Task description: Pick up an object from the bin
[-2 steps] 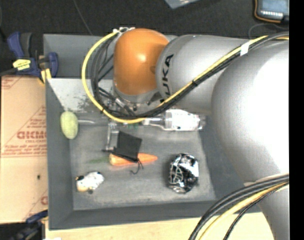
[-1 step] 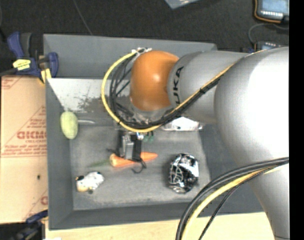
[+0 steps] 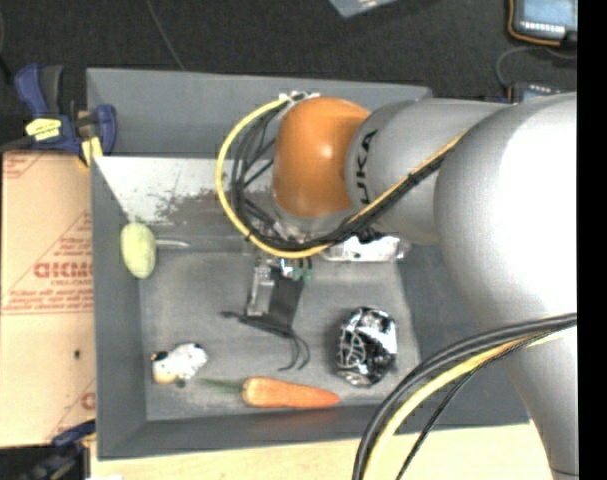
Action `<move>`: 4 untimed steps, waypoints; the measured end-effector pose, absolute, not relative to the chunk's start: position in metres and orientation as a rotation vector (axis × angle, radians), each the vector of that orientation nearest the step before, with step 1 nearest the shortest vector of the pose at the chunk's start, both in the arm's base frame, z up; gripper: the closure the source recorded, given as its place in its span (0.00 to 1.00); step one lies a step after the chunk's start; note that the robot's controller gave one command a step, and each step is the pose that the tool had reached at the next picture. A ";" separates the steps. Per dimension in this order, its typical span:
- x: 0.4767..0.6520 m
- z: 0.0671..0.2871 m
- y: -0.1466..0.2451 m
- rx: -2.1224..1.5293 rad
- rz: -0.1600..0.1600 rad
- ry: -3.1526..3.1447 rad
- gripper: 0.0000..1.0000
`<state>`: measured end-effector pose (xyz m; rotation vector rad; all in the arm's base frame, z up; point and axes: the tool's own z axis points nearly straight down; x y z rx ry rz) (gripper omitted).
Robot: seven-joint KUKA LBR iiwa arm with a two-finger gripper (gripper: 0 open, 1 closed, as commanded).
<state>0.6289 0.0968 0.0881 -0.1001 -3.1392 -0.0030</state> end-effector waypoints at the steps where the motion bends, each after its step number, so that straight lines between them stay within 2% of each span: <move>1: 0.625 0.103 0.083 -0.045 -0.004 -3.150 0.00; 2: 0.624 0.073 0.057 -0.036 -0.004 -3.145 0.00; 3: 0.626 0.060 0.043 -0.152 -0.005 -3.146 1.00; 4: 0.626 0.061 0.044 -0.166 -0.005 -3.146 1.00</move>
Offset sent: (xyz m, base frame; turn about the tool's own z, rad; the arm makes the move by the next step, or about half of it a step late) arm -0.0068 -0.0410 -0.0181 -0.0402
